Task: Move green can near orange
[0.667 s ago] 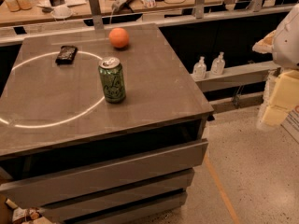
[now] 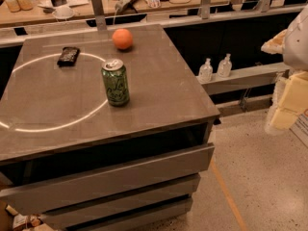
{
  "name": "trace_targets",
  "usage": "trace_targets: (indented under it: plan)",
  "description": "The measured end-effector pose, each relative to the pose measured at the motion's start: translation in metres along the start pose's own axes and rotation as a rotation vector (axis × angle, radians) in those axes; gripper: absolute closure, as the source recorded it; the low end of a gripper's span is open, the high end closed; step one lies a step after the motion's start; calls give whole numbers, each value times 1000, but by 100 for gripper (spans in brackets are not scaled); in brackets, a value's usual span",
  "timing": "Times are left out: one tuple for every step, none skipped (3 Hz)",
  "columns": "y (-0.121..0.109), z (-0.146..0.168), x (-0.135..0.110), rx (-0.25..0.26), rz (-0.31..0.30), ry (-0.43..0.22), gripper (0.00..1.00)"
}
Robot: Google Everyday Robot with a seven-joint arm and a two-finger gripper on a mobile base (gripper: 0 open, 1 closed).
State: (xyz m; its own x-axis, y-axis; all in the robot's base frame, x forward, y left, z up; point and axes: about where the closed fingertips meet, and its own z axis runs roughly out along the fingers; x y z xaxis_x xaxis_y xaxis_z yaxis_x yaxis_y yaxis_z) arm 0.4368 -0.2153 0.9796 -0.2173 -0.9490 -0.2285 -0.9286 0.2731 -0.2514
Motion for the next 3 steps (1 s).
trace_targets:
  plan:
    - [6,2,-11,4,21,-99,0]
    - [29,21,-26,6,59,-262,0]
    - [53,59,-49,0,101,-447,0]
